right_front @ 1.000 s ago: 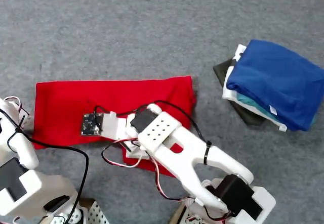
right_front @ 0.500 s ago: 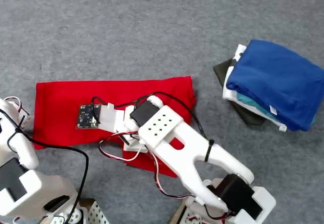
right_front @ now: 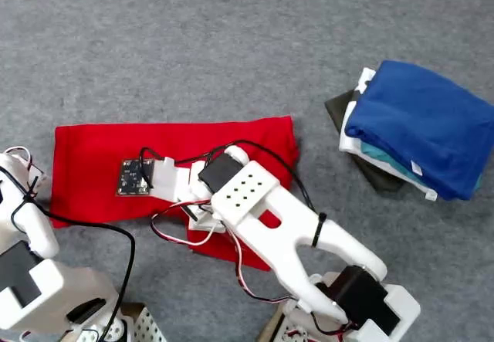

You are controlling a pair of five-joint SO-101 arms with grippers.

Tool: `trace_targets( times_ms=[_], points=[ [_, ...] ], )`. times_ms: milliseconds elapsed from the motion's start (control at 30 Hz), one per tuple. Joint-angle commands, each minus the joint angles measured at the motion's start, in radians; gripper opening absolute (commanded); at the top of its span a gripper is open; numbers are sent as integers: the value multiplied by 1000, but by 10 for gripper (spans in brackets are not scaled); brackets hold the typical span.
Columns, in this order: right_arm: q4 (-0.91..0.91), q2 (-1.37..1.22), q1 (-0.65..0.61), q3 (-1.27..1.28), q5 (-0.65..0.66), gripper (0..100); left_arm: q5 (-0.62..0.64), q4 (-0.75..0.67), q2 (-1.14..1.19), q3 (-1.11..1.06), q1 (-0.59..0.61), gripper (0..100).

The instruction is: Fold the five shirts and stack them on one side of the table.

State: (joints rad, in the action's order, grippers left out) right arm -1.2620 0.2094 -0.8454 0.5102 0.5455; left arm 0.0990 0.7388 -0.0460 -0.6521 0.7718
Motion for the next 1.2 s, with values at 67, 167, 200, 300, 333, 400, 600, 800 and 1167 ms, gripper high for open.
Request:
trace_targets(
  times_ms=[67,167,200,300,333,400,600,800,1167],
  points=[
    [-37,53,101,-107,0,171,8,-3,-44,52,12,19],
    [-64,53,140,-153,5,171,8,-3,-42,49,11,19],
    [-68,53,148,-166,5,171,8,-3,-39,49,9,19],
    [-63,77,171,-205,5,171,9,-6,-33,43,5,19],
    [-60,96,180,-216,6,171,9,-12,-31,29,3,20],
    [-51,142,196,-236,6,171,9,-41,-31,6,-3,20],
    [-28,274,298,-242,8,171,9,-146,-33,-51,-29,20],
    [-20,363,375,-213,6,171,9,-144,-33,-51,-32,19],
    [129,530,414,22,2,171,6,-138,-54,23,-20,19]
  ],
)
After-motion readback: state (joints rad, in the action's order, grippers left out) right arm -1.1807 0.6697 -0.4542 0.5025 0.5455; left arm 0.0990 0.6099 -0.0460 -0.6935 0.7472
